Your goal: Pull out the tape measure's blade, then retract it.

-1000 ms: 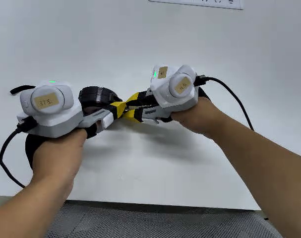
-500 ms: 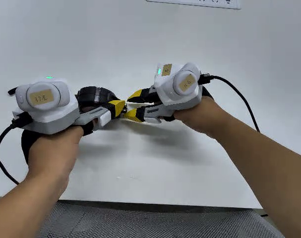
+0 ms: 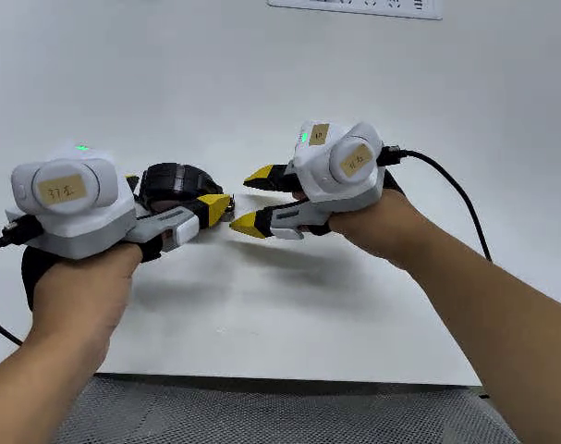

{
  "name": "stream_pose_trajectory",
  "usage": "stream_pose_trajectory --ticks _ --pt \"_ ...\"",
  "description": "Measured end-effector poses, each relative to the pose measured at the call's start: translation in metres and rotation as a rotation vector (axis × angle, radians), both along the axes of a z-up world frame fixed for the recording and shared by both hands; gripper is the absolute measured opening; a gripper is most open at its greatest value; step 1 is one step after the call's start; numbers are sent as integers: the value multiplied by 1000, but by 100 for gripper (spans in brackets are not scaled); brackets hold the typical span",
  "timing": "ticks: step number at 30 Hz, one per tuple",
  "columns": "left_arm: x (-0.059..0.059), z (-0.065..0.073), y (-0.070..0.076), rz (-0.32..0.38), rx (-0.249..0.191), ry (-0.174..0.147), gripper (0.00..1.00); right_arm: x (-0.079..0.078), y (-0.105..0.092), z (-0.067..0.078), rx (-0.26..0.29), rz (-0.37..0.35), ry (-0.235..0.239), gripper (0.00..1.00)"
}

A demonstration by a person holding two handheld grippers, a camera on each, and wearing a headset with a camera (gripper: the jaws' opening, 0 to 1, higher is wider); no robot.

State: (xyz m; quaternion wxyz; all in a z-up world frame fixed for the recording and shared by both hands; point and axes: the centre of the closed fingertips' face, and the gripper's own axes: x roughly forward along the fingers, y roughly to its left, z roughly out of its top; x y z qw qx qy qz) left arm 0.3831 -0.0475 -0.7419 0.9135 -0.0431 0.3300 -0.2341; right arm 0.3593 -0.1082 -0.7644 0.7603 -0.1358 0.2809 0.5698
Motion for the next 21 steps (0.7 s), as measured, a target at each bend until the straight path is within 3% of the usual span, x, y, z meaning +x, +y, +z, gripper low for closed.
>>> stream_pose_trajectory --ticks 8,11,14,21 --pt "-13 6 2 -78 9 -6 70 -7 -20 9 -3 -62 8 39" --pt "-16 11 3 -101 17 -20 68 -10 -26 15 -7 -73 -4 40" --pt "-21 13 4 -130 27 -10 62 -12 -32 20 -6 -90 -13 42" --pt "-32 25 3 -193 22 -31 63 -15 -52 28 -13 -138 -25 44"
